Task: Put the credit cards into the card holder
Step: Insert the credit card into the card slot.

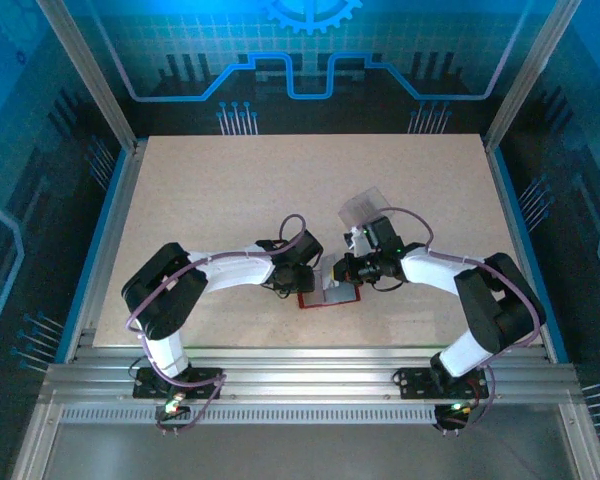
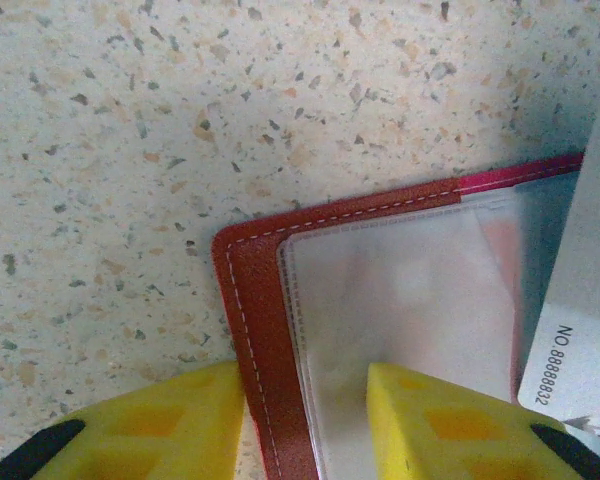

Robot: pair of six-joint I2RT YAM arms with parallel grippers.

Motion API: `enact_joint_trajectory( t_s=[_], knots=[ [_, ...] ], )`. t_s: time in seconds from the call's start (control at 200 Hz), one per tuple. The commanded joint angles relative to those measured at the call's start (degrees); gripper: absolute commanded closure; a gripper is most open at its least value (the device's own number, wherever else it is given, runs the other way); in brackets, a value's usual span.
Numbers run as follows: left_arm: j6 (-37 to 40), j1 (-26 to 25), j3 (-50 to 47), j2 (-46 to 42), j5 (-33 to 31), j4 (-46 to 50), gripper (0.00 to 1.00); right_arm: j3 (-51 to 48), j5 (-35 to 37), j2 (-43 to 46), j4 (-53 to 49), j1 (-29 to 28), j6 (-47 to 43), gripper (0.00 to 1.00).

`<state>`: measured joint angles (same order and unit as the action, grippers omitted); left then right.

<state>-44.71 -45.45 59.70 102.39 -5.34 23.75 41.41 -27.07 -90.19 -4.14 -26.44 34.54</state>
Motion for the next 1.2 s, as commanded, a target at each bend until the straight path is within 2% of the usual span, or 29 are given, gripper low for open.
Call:
enact_joint_trajectory(
  t_s=[0.0, 0.525, 0.925, 1.196],
  knots=[
    [-0.72, -0.46, -1.96, 1.67, 0.43, 0.87, 0.62, -0.85, -0.36, -0.7, 1.34, 0.89, -0.09, 1.0],
    [-1.02, -0.49, -2.49, 1.94, 0.98, 0.21, 0.62, -1.39, -1.03, -2.79, 2.68, 1.23, -0.4, 1.0],
    [-1.36, -0.54, -2.83, 2.02, 1.28, -0.19, 0.62, -2.0, -4.81, -4.41, 5.61, 1.23, 1.23, 1.0],
    [-1.62, -0.56, -3.18, 2.02, 1.3, -0.46, 0.62, -2.62, -5.95, -3.77, 4.14, 1.3, 1.91, 1.0]
  ],
)
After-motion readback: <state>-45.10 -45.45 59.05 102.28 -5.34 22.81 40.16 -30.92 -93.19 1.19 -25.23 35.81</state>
